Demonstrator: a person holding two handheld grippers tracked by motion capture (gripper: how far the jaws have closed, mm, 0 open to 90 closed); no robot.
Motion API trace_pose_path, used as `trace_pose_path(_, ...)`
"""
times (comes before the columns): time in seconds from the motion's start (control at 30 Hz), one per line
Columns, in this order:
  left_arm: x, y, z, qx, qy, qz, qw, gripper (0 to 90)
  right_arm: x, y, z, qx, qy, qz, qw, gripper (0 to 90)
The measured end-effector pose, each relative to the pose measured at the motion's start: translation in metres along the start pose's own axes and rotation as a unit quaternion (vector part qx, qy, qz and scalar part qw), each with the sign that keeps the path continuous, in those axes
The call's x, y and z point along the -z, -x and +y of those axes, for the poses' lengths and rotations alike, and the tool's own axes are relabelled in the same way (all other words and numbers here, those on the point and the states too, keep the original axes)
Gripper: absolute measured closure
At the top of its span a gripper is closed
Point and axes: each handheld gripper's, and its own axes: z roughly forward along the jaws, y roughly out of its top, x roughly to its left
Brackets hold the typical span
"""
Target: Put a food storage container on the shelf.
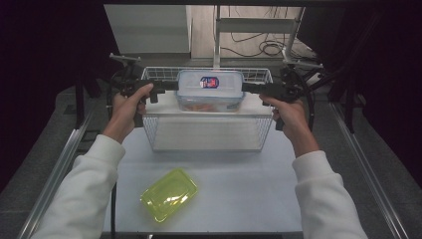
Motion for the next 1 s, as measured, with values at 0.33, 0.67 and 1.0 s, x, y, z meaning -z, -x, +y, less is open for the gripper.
trace_pose_path(0.33,0.020,0.009,-0.040,-0.046,-0.001,-0.007,0.9989,20.7,0.020,-0.001,-0.031,0.049,-0.006,-0.011,0.9987,46.5)
trace_pose_path(0.67,0.022,0.013,-0.065,-0.063,-0.010,-0.024,0.9977,20.8,-0.009,-0.011,-0.054,0.113,-0.059,-0.011,0.9918,87.7)
trace_pose_path(1.0,0.023,0.013,-0.073,-0.065,-0.016,-0.033,0.9972,20.6,-0.038,-0.011,-0.057,0.108,-0.046,-0.016,0.9930,89.0)
